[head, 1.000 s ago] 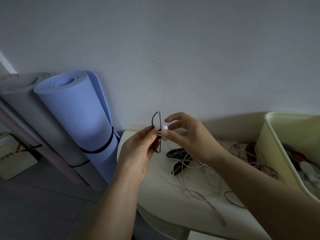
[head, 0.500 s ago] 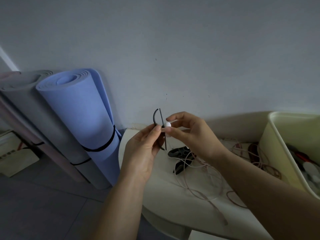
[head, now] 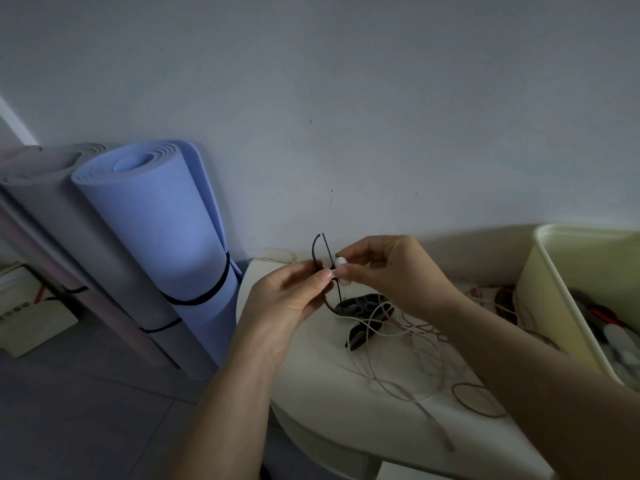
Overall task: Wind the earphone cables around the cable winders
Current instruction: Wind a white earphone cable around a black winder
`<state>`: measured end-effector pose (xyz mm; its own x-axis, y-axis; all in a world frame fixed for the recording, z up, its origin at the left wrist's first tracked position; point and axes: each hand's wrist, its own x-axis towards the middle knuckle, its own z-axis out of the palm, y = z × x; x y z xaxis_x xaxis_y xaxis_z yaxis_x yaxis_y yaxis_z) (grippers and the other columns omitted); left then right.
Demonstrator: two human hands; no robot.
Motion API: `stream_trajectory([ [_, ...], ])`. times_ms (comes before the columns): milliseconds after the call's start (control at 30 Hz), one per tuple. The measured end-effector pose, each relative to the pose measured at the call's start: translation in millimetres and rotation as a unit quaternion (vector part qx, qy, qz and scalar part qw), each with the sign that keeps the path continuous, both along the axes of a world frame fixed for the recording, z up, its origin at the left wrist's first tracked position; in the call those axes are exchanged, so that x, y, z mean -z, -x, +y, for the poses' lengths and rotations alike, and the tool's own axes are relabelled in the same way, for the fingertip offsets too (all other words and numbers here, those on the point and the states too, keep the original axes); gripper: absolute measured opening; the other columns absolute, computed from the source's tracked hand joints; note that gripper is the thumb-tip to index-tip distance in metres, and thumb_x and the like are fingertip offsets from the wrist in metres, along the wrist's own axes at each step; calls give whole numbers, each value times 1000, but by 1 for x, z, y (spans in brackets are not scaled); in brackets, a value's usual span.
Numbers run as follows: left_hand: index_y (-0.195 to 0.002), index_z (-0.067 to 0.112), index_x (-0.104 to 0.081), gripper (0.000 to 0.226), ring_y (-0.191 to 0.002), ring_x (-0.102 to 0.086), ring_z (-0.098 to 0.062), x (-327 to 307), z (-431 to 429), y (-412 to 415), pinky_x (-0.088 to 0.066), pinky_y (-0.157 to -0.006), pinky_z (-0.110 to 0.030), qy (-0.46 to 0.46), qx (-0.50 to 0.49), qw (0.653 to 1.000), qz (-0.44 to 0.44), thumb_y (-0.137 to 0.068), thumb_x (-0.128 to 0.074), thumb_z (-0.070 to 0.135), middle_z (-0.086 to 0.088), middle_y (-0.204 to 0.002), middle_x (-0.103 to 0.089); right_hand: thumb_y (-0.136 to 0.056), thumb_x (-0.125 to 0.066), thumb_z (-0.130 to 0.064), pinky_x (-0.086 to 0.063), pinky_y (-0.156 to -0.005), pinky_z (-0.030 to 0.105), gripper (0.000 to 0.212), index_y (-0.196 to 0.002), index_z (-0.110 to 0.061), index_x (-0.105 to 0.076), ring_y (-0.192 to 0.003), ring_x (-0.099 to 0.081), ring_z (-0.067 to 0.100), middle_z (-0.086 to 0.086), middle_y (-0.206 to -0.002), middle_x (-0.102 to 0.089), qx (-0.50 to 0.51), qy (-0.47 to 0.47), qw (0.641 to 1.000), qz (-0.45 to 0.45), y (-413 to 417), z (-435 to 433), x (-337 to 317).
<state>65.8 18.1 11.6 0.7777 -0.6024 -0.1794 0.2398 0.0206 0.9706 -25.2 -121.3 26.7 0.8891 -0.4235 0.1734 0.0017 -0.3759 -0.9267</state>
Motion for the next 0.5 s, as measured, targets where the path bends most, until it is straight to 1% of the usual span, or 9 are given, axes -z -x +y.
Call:
stream_trajectory([
  [67, -108, 11, -70, 34, -94, -71, -17, 0, 0, -1, -56, -79, -25, -14, 2, 1000, -13, -76, -74, 19, -7, -97, -75, -80, -73, -26, -53, -83, 43, 4, -83, -26, -70, -85, -66, 35, -7, -74, -74, -2, 5, 1000, 1, 0, -1, -1],
  [133, -106, 12, -70, 29, -93, -71, -16, 1, 0, -1, -56, -78, -25, -23, 3, 1000, -19, -78, -73, 17, -6, -95, -75, -81, -74, -25, -52, -83, 44, 4, -83, -24, -71, -84, -66, 31, -7, -74, -74, -3, 12, 1000, -1, -1, -2, -1],
  [200, -103, 12, -71, 24, -91, -71, -16, 0, 0, 0, -55, -79, -26, -18, 1, 1000, -17, -79, -73, 16, -6, -94, -75, -81, -73, -24, -52, -82, 42, 4, -84, -22, -71, -84, -66, 31, -7, -74, -74, -8, 20, 1000, 2, -2, -3, -2],
  [300, -105, 11, -70, 29, -93, -71, -18, -3, 0, 0, -55, -81, -28, -1, 2, 1000, 1, -76, -73, 18, -8, -97, -75, -79, -73, -30, -52, -81, 35, 10, -85, -22, -73, -86, -66, 29, -7, -77, -74, -23, 14, 1000, -3, -1, -7, -7],
  [367, -106, 9, -69, 34, -93, -71, -18, -5, 0, 0, -56, -81, -29, 23, 7, 999, 26, -73, -72, 19, -10, -100, -74, -77, -70, -37, -50, -81, 23, 19, -88, -22, -74, -88, -68, 15, -6, -84, -75, -25, -23, 999, 0, 1, -12, -7],
  [400, -106, 9, -69, 36, -92, -71, -17, -5, 0, -1, -56, -82, -29, 33, 8, 999, 33, -71, -71, 19, -10, -101, -74, -78, -68, -38, -50, -80, 20, 20, -89, -22, -74, -87, -68, 11, -6, -87, -75, -26, -35, 999, 12, 2, -14, -7],
  [433, -107, 8, -68, 40, -93, -71, -16, -7, 0, -1, -55, -85, -30, 42, 11, 998, 40, -70, -70, 21, -9, -102, -74, -81, -67, -36, -51, -78, 21, 17, -91, -24, -74, -82, -68, 12, -7, -85, -74, -25, -21, 999, 28, 3, -18, -4],
  [467, -110, 8, -68, 43, -95, -71, -14, -8, 2, -3, -54, -88, -30, 49, 12, 998, 45, -69, -69, 22, -8, -104, -74, -85, -67, -34, -50, -70, 25, 14, -91, -25, -74, -68, -63, 14, -9, -76, -72, -22, 13, 998, 51, 3, -19, -2],
  [500, -111, 9, -68, 44, -96, -70, -12, -9, 4, -4, -52, -90, -30, 55, 10, 997, 49, -70, -68, 23, -6, -104, -74, -87, -65, -31, -43, -59, 21, 12, -91, -24, -74, -54, -54, 8, -15, -64, -66, -20, 54, 995, 78, 4, -19, 3],
])
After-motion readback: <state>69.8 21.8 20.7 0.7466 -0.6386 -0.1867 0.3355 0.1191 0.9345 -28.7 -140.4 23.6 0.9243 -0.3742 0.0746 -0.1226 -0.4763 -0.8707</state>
